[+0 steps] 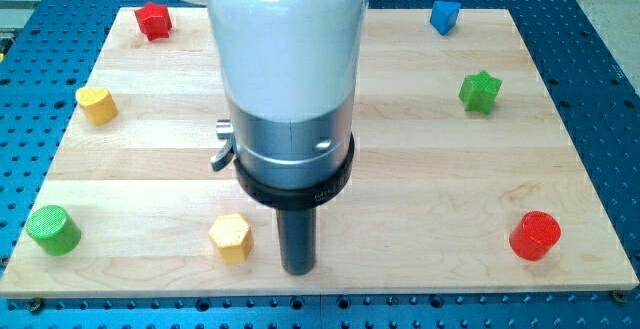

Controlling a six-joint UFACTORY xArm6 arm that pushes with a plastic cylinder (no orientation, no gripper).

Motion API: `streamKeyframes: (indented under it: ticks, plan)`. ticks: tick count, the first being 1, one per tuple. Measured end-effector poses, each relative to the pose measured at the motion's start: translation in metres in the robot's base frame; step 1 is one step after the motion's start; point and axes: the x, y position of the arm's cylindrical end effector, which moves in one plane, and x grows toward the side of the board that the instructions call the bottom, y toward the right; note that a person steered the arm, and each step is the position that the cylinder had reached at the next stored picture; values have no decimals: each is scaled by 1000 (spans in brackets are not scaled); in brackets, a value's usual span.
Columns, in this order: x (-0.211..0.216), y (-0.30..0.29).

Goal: Keep arm at bottom left corner

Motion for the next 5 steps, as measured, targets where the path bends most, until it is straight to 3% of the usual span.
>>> streamKeyframes:
  ticks: [1, 3, 4, 5]
  plan:
    - [-1, -80]
    - [-130, -114]
    - [-103, -97]
    - [0, -128]
